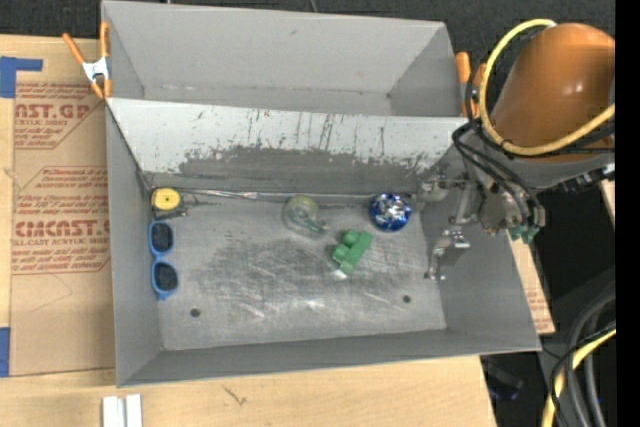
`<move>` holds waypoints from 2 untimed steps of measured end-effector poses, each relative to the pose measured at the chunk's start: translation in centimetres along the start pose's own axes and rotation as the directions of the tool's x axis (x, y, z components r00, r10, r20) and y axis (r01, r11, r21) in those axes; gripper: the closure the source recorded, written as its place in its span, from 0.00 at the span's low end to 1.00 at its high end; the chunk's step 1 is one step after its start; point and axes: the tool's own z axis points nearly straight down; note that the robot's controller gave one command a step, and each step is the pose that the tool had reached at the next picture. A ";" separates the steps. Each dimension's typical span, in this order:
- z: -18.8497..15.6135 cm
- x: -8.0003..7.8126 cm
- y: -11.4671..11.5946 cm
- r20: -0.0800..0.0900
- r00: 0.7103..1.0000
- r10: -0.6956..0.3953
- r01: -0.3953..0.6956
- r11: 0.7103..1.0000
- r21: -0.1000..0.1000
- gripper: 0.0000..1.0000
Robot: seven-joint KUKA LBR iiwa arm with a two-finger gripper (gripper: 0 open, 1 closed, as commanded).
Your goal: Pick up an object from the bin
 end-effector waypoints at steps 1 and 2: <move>15.2 -2.8 6.6 -0.008 0.997 -0.073 0.073 0.997 -0.003 0.00; 17.5 -5.4 3.0 0.004 1.000 0.028 -0.028 1.000 -0.005 0.00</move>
Offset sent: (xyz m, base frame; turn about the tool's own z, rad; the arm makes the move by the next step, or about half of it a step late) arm 0.0303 0.0634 -0.1465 -0.0694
